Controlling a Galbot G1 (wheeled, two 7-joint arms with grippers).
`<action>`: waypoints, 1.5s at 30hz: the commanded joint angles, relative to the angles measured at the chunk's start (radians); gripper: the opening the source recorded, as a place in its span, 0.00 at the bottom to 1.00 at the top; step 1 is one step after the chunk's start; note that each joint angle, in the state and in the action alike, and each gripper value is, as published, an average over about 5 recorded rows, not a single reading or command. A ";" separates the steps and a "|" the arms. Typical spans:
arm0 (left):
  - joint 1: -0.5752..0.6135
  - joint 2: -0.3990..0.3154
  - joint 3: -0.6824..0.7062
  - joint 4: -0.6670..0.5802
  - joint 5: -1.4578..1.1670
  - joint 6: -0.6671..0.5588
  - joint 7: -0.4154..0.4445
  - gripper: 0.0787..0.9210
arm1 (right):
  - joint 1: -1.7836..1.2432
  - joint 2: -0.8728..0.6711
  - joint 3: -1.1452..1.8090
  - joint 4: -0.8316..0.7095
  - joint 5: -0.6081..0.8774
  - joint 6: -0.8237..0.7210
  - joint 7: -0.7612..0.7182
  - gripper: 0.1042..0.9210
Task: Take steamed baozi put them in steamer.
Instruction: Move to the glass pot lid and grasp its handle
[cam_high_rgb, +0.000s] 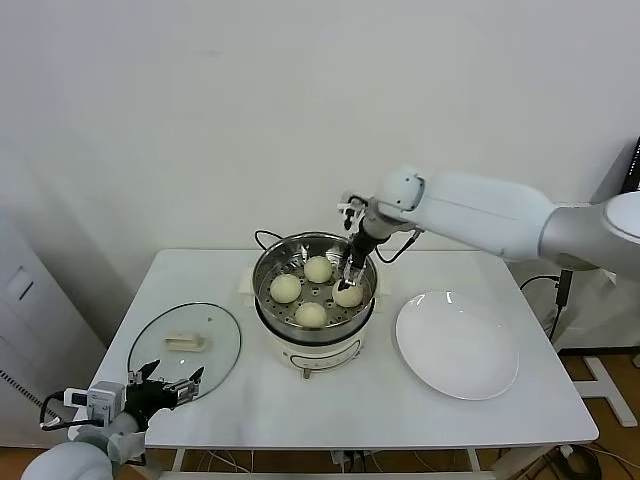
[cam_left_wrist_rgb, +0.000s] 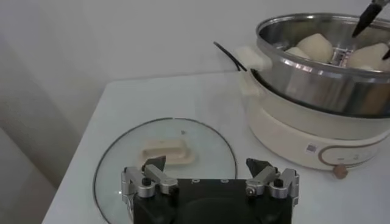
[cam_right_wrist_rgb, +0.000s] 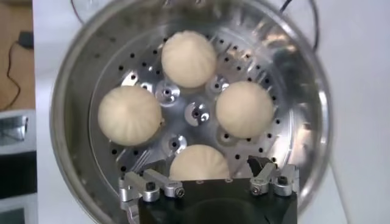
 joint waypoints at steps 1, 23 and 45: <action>-0.004 -0.025 -0.002 -0.005 0.010 0.003 -0.002 0.88 | -0.135 -0.221 0.383 0.042 0.035 0.085 0.135 0.88; -0.018 -0.060 -0.035 -0.005 0.069 -0.044 0.020 0.88 | -1.228 -0.362 1.538 0.366 -0.109 0.500 0.765 0.88; 0.071 -0.001 -0.035 0.136 0.839 -0.426 0.152 0.88 | -1.766 0.009 2.074 0.464 -0.470 0.545 0.680 0.88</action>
